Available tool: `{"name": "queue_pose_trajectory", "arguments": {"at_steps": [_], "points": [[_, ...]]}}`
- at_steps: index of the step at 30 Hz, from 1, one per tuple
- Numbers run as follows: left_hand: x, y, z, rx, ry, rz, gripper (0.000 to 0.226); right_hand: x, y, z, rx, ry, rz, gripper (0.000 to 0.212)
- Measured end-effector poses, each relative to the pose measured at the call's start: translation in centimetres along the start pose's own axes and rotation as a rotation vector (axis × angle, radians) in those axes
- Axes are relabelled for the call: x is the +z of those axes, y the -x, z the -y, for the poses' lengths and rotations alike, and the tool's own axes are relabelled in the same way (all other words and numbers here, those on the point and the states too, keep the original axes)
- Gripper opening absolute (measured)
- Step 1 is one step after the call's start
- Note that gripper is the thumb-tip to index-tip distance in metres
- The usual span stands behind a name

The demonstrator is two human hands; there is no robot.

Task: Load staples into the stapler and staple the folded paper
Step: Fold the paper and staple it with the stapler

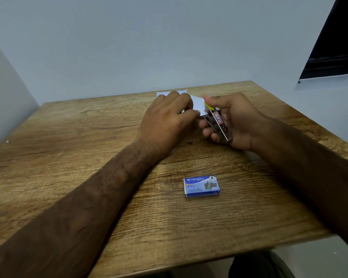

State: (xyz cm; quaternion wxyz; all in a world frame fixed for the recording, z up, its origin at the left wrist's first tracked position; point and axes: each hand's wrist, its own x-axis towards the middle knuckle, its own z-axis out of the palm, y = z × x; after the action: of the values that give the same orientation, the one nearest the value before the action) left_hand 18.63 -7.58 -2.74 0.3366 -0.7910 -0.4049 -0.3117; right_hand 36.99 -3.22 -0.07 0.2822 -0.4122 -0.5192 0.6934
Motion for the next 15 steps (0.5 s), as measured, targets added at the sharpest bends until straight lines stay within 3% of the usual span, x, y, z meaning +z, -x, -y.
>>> {"name": "queue_pose_trajectory", "arguments": {"at_steps": [7, 15], "points": [[-0.13, 0.13, 0.24, -0.045, 0.030, 0.021, 0.020, -0.54, 0.31, 0.31, 0.078, -0.009, 0.069, 0.047], [-0.12, 0.26, 0.29, -0.112, 0.052, 0.051, 0.020, -0.93, 0.89, 0.39, 0.145, 0.037, 0.138, 0.055]]}}
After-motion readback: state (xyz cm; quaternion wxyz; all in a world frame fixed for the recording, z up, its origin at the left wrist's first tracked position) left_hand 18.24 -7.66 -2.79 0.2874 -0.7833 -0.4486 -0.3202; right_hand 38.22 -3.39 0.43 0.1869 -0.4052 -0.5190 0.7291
